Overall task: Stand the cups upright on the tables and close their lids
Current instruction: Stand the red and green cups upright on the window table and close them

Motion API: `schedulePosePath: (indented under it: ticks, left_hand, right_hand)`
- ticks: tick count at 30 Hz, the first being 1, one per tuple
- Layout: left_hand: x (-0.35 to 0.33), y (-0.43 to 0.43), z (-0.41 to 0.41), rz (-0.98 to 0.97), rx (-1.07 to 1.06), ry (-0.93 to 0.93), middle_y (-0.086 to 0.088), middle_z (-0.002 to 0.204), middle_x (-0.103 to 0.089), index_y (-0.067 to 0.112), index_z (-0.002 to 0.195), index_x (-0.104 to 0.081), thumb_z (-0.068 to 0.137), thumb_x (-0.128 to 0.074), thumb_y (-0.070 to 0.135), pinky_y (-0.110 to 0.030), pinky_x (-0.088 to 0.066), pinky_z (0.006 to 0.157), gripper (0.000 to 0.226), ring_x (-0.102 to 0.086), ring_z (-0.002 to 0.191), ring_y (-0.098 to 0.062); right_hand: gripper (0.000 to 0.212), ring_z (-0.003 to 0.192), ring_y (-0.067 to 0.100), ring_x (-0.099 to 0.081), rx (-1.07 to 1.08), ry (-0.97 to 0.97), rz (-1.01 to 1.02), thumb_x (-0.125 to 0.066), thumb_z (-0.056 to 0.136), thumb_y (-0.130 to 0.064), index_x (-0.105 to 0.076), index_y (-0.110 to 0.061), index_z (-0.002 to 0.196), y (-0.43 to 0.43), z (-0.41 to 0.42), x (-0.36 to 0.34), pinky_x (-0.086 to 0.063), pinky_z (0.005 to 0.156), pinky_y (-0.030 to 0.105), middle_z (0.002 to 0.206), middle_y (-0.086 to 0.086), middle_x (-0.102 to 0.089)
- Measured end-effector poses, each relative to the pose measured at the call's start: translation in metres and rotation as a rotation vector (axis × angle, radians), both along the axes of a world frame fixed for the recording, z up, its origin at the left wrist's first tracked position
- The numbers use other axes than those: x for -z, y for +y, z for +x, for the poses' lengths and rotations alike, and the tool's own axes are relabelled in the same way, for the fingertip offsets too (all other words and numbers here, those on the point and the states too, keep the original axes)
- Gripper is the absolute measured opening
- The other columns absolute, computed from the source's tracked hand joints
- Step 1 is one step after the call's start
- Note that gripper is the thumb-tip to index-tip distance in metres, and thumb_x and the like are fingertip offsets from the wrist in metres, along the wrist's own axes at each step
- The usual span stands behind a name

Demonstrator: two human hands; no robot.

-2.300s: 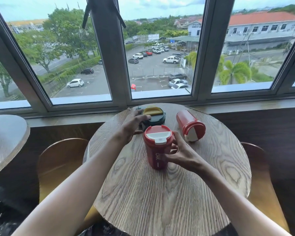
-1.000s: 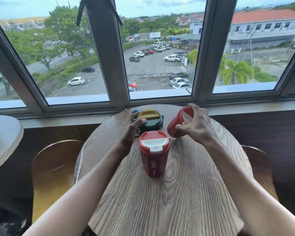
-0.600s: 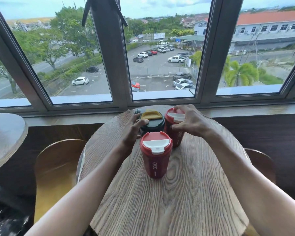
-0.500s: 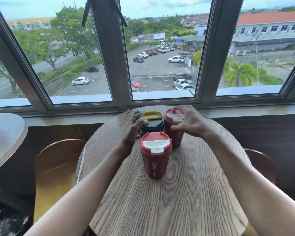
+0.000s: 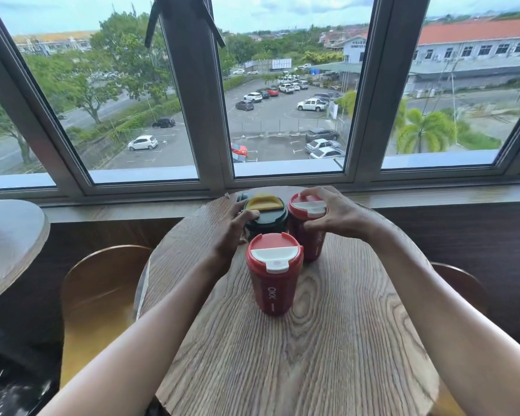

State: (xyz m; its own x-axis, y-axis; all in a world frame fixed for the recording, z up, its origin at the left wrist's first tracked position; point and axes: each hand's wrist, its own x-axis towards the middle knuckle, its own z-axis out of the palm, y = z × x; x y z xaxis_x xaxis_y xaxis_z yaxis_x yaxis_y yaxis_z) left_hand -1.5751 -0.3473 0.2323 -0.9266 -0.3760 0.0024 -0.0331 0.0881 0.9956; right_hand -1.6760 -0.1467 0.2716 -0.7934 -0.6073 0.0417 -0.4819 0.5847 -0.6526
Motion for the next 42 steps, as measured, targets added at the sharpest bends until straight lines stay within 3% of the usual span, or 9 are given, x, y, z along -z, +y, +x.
schedulePosePath:
  ticks: [5,10,14,17,23,29,34,40,42]
  left_hand:
    - [0.001,0.000,-0.002,-0.004,-0.064,0.021,0.002,0.104,-0.067,0.027,0.120,-0.064,0.072,-0.060,0.034,-0.034,-0.048,0.079,0.049,-0.062,0.096,-0.013]
    - [0.002,-0.002,-0.005,0.009,-0.074,0.036,0.001,0.105,-0.069,0.029,0.115,-0.067,0.073,-0.063,0.031,-0.034,-0.051,0.084,0.043,-0.063,0.098,-0.015]
    - [0.000,-0.002,-0.006,-0.006,-0.066,0.097,0.006,0.099,-0.067,0.018,0.125,-0.064,0.089,-0.061,0.013,-0.013,-0.052,0.065,0.037,-0.067,0.083,0.000]
    - [-0.001,-0.002,-0.005,-0.009,-0.075,0.120,0.006,0.097,-0.069,0.014,0.127,-0.064,0.091,-0.059,0.008,-0.009,-0.050,0.060,0.037,-0.067,0.072,0.010]
    - [0.000,-0.004,-0.008,-0.007,-0.097,0.121,0.012,0.097,-0.069,0.015,0.127,-0.065,0.090,-0.061,0.010,-0.010,-0.051,0.060,0.038,-0.066,0.076,0.008]
    - [-0.001,-0.004,-0.006,0.004,-0.098,0.105,0.012,0.097,-0.069,0.023,0.127,-0.065,0.090,-0.060,0.014,-0.012,-0.050,0.062,0.037,-0.062,0.084,0.001]
    - [-0.001,-0.003,-0.005,0.019,-0.090,0.097,0.009,0.101,-0.068,0.023,0.129,-0.064,0.091,-0.060,0.016,-0.011,-0.052,0.061,0.039,-0.061,0.089,-0.002]
    - [0.000,-0.005,-0.006,0.013,-0.088,0.087,0.010,0.100,-0.067,0.024,0.128,-0.064,0.091,-0.060,0.018,-0.024,-0.050,0.074,0.038,-0.060,0.089,-0.005]
    - [0.001,-0.006,-0.006,0.019,-0.082,0.089,0.010,0.103,-0.067,0.024,0.130,-0.063,0.091,-0.060,0.019,-0.019,-0.050,0.070,0.039,-0.060,0.092,-0.004]
  right_hand:
    - [0.069,0.125,0.022,-0.048,0.003,-0.039,-0.055,-0.081,0.068,-0.035,-0.052,-0.035,0.132,0.004,-0.003,0.004,-0.040,0.108,0.047,0.138,0.000,-0.044]
    - [0.086,0.121,0.020,-0.044,0.137,0.027,-0.118,-0.083,0.063,-0.055,-0.044,-0.028,0.135,0.000,0.003,0.011,-0.038,0.109,0.039,0.130,0.003,-0.040]
    - [0.072,0.120,0.022,-0.047,0.122,0.030,-0.050,-0.081,0.071,-0.035,-0.047,-0.021,0.133,0.001,0.002,-0.002,-0.039,0.100,0.033,0.131,0.005,-0.046]
    - [0.067,0.126,0.025,-0.042,0.054,-0.032,0.000,-0.076,0.074,-0.025,-0.046,-0.025,0.134,0.008,-0.001,-0.011,-0.036,0.098,0.034,0.129,0.002,-0.048]
    - [0.091,0.129,0.029,-0.034,0.226,0.085,0.132,-0.075,0.067,-0.064,-0.042,-0.025,0.142,0.000,0.007,-0.009,-0.032,0.105,0.038,0.137,0.009,-0.039]
    - [0.085,0.143,0.027,-0.022,0.043,-0.025,0.204,-0.072,0.077,-0.033,-0.032,-0.026,0.151,0.001,0.007,-0.025,-0.025,0.113,0.042,0.157,0.001,-0.028]
    - [0.106,0.135,0.035,-0.029,0.242,0.066,0.266,-0.075,0.065,-0.067,-0.033,-0.015,0.148,-0.007,0.014,-0.018,-0.028,0.112,0.043,0.146,0.015,-0.031]
    - [0.094,0.137,0.032,-0.028,0.139,-0.001,0.257,-0.077,0.070,-0.036,-0.031,-0.021,0.151,-0.004,0.009,-0.023,-0.030,0.109,0.041,0.150,0.006,-0.028]
    - [0.102,0.144,0.028,-0.019,0.073,-0.098,0.223,-0.081,0.069,-0.036,-0.023,-0.027,0.154,0.002,0.006,-0.024,-0.024,0.114,0.043,0.158,-0.002,-0.018]
